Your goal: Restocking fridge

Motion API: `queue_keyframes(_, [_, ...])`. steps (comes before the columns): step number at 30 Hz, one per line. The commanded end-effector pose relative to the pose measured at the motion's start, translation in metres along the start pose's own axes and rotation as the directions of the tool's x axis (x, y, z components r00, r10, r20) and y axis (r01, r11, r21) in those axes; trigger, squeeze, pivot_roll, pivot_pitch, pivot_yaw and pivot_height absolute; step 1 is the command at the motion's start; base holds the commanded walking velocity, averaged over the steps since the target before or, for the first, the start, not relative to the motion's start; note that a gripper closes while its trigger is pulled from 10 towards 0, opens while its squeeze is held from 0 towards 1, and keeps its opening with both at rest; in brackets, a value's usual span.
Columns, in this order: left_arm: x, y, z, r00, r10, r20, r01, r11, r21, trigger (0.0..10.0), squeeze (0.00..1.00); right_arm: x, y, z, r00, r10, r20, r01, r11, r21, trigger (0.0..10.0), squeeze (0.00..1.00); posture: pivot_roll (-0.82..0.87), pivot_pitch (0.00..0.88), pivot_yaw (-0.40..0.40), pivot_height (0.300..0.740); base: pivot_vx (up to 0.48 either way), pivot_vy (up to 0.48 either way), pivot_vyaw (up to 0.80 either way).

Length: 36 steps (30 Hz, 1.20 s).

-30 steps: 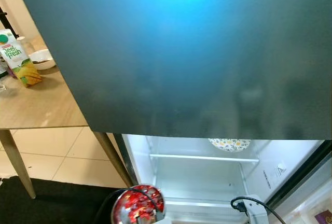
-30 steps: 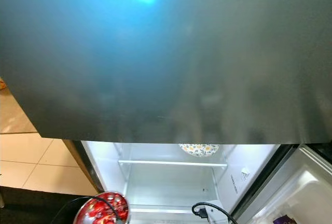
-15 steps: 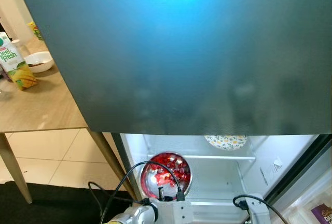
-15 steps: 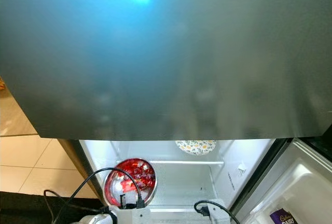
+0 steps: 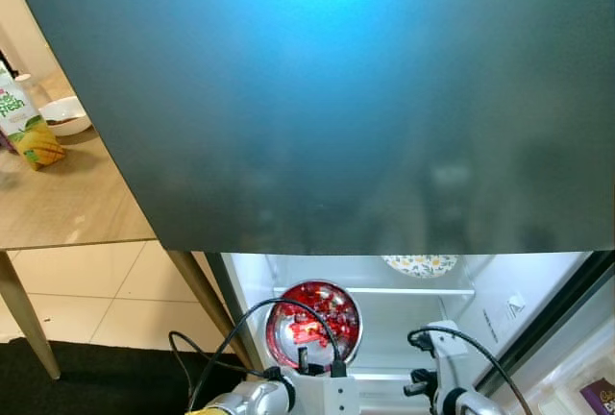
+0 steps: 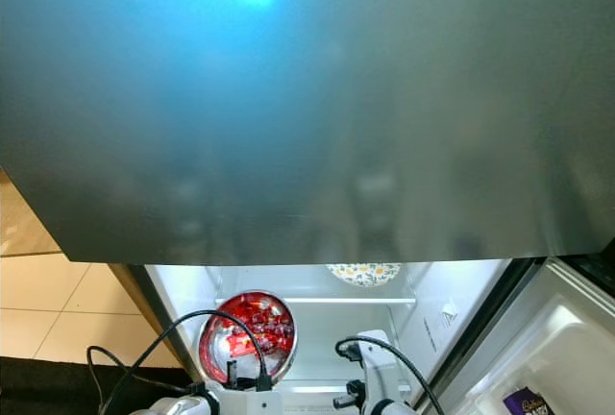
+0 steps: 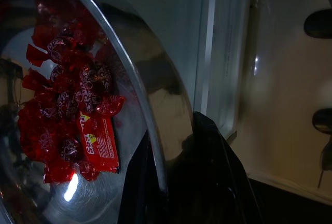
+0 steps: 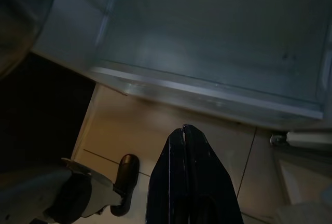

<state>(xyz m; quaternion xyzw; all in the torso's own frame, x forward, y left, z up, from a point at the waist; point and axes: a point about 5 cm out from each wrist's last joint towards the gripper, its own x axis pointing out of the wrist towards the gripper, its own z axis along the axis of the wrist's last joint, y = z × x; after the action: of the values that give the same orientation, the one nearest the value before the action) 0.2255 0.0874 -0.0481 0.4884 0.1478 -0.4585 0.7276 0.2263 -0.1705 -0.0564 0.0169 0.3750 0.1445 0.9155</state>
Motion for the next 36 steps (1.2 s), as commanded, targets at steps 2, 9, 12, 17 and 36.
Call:
queue_keyframes(2, [0.001, -0.003, 0.002, 1.0, 0.005, 0.003, -0.005, 1.0, 0.011, 10.0, 0.0, 0.003, 0.005, 0.006, 1.0, 0.019, 0.017, -0.019, 1.0, -0.008, 10.0, 0.0, -0.11, 0.0, 0.056, 0.715, 0.0, 0.0, 0.0])
queue_keyframes(9, [0.002, -0.003, 0.005, 1.0, 0.011, 0.011, -0.011, 0.999, 0.035, 10.0, 0.0, 0.004, 0.005, 0.009, 1.0, 0.015, 0.019, -0.014, 0.999, -0.033, 10.0, 0.0, -0.11, 0.0, 0.057, 0.68, 0.0, 0.0, 0.0])
queue_keyframes(12, [0.003, -0.003, 0.006, 1.0, 0.013, 0.015, -0.013, 0.999, 0.035, 10.0, 0.0, 0.004, 0.004, 0.009, 1.0, 0.008, 0.018, -0.008, 0.999, -0.04, 10.0, 0.0, -0.11, 0.0, 0.056, 0.67, 0.0, 0.0, 0.0])
queue_keyframes(17, [0.004, -0.005, 0.01, 0.999, 0.008, 0.034, -0.009, 0.999, 0.045, 10.0, 0.0, 0.004, 0.004, 0.01, 1.0, 0.004, 0.021, -0.003, 0.999, -0.041, 10.0, 0.0, -0.11, 0.0, 0.057, 0.645, 0.0, 0.0, 0.0])
queue_keyframes(36, [0.004, 0.006, 0.012, 0.998, 0.037, 0.059, -0.041, 0.997, 0.072, 10.0, 0.0, 0.002, -0.006, 0.017, 0.998, -0.034, 0.049, 0.035, 0.999, -0.025, 10.0, 0.0, -0.11, 0.011, 0.059, 0.56, 0.0, 0.0, 0.0])
